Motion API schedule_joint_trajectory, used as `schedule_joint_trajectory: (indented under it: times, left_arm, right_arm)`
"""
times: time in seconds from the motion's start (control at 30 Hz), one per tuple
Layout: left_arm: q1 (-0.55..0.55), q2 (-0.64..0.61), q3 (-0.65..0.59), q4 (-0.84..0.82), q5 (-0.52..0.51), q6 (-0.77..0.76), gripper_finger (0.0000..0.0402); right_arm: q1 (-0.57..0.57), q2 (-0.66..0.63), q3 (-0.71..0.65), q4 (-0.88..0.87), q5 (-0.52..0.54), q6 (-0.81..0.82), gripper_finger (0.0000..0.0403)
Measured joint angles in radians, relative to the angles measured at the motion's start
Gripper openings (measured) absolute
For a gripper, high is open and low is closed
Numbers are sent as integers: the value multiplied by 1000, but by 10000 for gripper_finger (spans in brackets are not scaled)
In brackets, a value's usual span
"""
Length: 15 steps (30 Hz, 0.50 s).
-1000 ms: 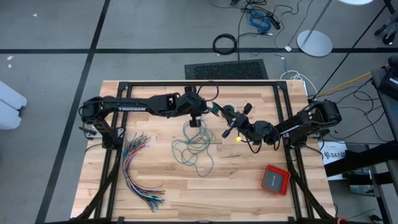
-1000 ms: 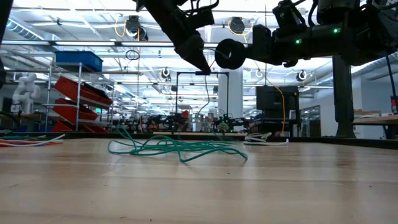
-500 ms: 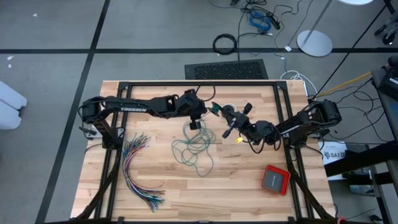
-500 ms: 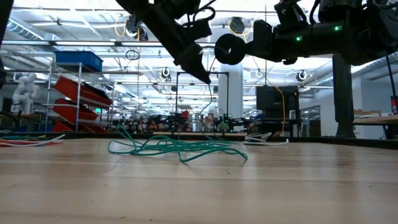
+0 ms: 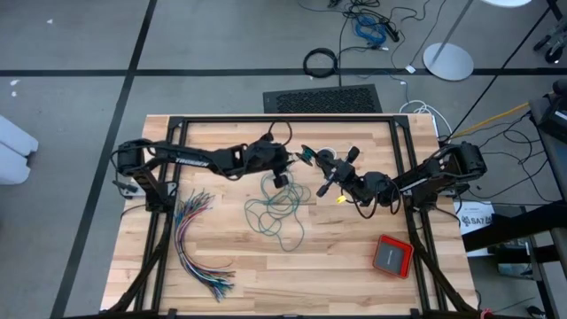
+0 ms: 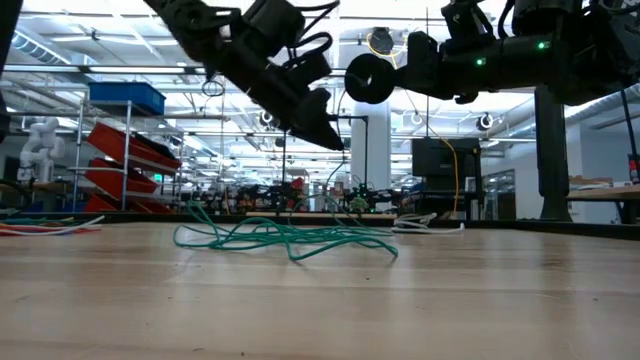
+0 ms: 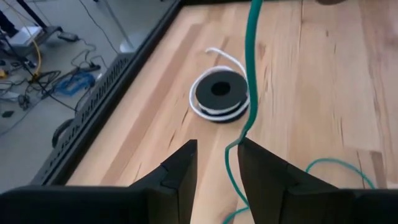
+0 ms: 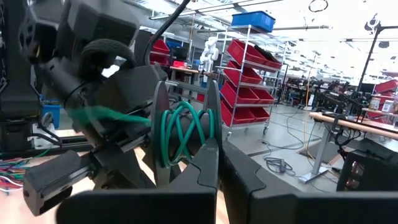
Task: Coil cords
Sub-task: Coil the green wire onto the spool
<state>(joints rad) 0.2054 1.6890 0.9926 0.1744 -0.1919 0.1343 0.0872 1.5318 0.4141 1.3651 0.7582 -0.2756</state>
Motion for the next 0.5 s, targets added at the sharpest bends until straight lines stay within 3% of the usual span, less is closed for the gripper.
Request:
schedule_joint_trajectory:
  times: [0.5]
  left_arm:
    - [-30,0,-142,279,50,-100,123]
  right_arm:
    - [0,0,0,0,-1,-2,0]
